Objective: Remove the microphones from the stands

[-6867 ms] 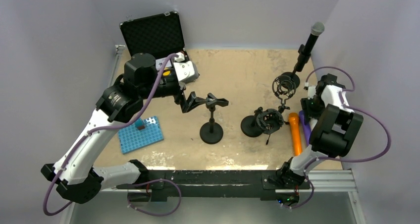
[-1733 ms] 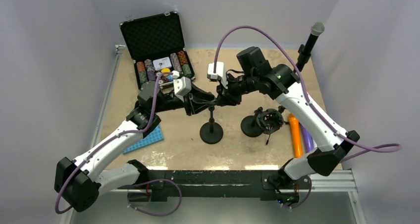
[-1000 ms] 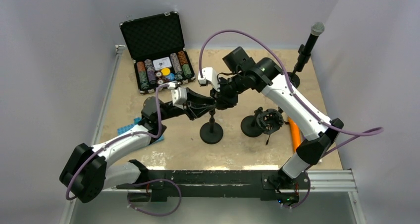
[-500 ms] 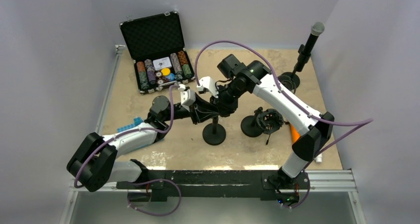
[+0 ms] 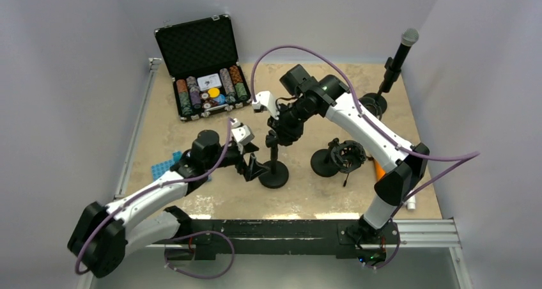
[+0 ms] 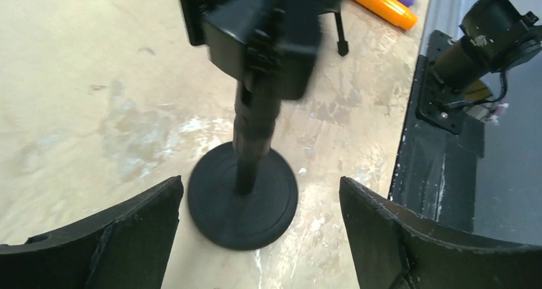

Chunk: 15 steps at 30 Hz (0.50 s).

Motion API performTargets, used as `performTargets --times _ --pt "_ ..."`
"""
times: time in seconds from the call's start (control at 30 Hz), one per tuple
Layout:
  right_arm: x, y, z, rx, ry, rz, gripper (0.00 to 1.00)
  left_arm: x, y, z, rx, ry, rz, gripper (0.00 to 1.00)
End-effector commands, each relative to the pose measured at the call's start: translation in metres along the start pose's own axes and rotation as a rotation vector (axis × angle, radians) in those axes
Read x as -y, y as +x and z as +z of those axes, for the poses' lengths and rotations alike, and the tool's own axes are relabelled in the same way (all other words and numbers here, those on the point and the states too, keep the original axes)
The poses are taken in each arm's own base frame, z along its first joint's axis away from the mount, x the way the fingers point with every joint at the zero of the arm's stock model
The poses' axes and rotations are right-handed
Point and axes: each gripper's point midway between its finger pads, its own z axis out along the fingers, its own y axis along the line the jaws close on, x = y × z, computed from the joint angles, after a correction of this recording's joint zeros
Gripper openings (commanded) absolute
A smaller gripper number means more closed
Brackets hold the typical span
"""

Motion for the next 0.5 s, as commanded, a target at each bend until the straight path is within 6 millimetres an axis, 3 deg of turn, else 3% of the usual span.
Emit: performTargets --times 0.0,0.2,0.47 --pt "0.039 -0.019 -0.036 0.1 0.149 0.04 0.0 -0.003 -0.046 -0.033 0.038 -0.126 0.146 0.96" --pt "0.093 0.007 -0.066 0.097 0.325 0.138 0.0 -0.005 -0.049 -0.052 0.008 -0.205 0.14 0.96" --pt "0.153 0.03 -0.1 0.105 0.503 0.237 0.0 -0.014 -0.054 -0.046 0.018 -0.23 0.138 0.96"
